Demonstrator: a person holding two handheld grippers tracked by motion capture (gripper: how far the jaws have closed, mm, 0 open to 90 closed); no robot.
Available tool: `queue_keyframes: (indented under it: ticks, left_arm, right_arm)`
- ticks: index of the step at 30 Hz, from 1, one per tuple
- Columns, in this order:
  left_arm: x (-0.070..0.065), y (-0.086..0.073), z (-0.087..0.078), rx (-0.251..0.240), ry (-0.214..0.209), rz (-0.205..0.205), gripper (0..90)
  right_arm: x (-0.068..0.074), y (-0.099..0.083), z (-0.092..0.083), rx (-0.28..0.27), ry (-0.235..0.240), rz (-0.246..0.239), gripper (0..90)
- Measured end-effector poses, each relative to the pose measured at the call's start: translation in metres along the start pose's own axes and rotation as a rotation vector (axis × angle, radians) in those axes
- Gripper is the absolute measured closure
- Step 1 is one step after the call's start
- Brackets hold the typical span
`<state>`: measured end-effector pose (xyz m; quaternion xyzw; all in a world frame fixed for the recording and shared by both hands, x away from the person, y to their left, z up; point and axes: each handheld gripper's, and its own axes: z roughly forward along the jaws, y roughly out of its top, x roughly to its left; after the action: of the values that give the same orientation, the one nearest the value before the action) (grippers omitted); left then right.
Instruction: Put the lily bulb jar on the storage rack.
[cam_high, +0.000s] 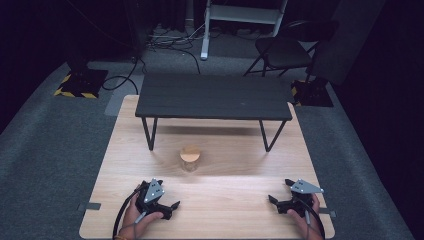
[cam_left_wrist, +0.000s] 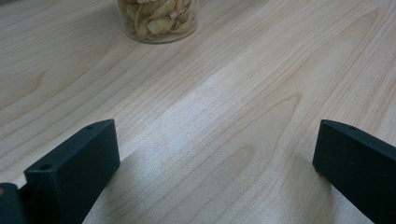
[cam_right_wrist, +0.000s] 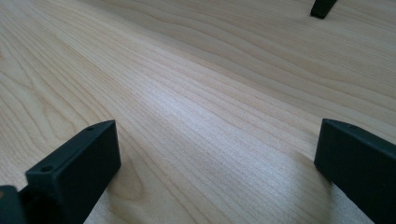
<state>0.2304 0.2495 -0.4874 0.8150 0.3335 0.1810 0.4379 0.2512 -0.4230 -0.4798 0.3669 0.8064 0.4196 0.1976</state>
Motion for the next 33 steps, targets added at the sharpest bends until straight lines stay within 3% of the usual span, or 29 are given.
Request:
queue_keyframes:
  ticks: [15, 20, 23, 26, 32, 33]
  left_arm:
    - [0.0, 0.0, 0.0, 0.0, 0.001, -0.003, 0.5]
    - [0.002, 0.009, -0.001, 0.016, 0.012, -0.009, 1.3]
    - [0.005, 0.018, -0.006, -0.021, 0.03, -0.017, 1.2]
    - [0.013, 0.032, -0.009, -0.049, 0.016, -0.027, 1.2]
    - [0.019, 0.073, 0.003, -0.017, 0.023, -0.004, 0.8]
    - [0.024, 0.079, 0.006, -0.019, 0.002, -0.011, 1.0]
  right_arm:
    - [0.0, 0.0, 0.0, 0.0, 0.0, 0.0, 0.0]
    - [0.0, 0.0, 0.0, 0.0, -0.001, 0.001, 0.0]
    - [0.0, 0.0, 0.0, 0.0, -0.001, 0.0, 0.0]
    - [0.0, 0.0, 0.0, 0.0, -0.001, 0.001, 0.0]
    - [0.0, 0.0, 0.0, 0.0, -0.001, 0.0, 0.0]
    - [0.0, 0.0, 0.0, 0.0, -0.001, 0.0, 0.0]
